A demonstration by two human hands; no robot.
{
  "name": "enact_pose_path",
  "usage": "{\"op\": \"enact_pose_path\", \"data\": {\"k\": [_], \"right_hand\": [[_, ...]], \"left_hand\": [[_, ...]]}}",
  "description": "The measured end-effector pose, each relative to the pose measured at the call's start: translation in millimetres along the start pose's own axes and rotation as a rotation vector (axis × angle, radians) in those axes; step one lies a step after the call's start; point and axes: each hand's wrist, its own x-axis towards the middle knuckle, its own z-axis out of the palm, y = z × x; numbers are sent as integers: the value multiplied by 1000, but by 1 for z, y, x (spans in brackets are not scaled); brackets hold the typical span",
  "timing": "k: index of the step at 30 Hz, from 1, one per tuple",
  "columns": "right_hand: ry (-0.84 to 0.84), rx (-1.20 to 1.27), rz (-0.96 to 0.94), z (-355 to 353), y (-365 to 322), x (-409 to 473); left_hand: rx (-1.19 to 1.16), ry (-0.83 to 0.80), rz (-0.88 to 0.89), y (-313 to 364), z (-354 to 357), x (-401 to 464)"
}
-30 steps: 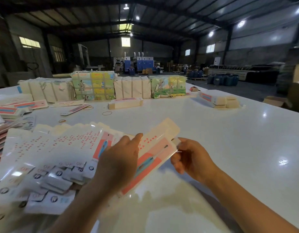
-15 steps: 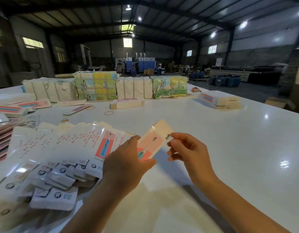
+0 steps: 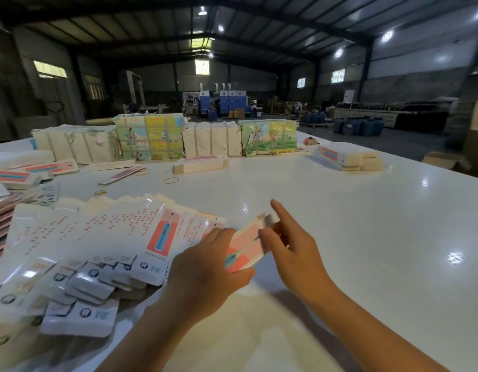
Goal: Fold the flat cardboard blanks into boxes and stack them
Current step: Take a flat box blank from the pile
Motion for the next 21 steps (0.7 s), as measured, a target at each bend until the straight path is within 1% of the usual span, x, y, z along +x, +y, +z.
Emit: {"op": "enact_pose_path", "data": {"k": [2, 5, 8, 10, 12, 16, 17, 19, 20, 21], "right_hand": [[17, -51, -39, 1, -1, -3], [93, 24, -82, 0, -2, -5], [33, 36, -45, -1, -2, -3], [-2, -65, -49, 0, 0, -4], [-22, -163, -84, -1, 2, -5], [-67, -241, -179, -4, 4, -4], [-56, -278, -215, -6, 4, -3], [54, -378, -254, -10, 4, 0], [128, -420, -239, -12, 4, 2], [176, -392, -181, -13, 5, 5]], "left_hand": [[20, -55, -26, 1, 3, -1], [80, -31, -59, 5, 3, -2], [141, -42, -53, 7, 5, -4], [196, -44, -25, 8, 6, -6], [207, -42, -3, 7, 6, -7], [192, -31, 24, 3, 5, -8], [185, -23, 20, 2, 5, -7], [150, -21, -17, 2, 2, -5], [131, -20, -32, 2, 1, -5], [118, -17, -35, 2, -1, -5]]}}
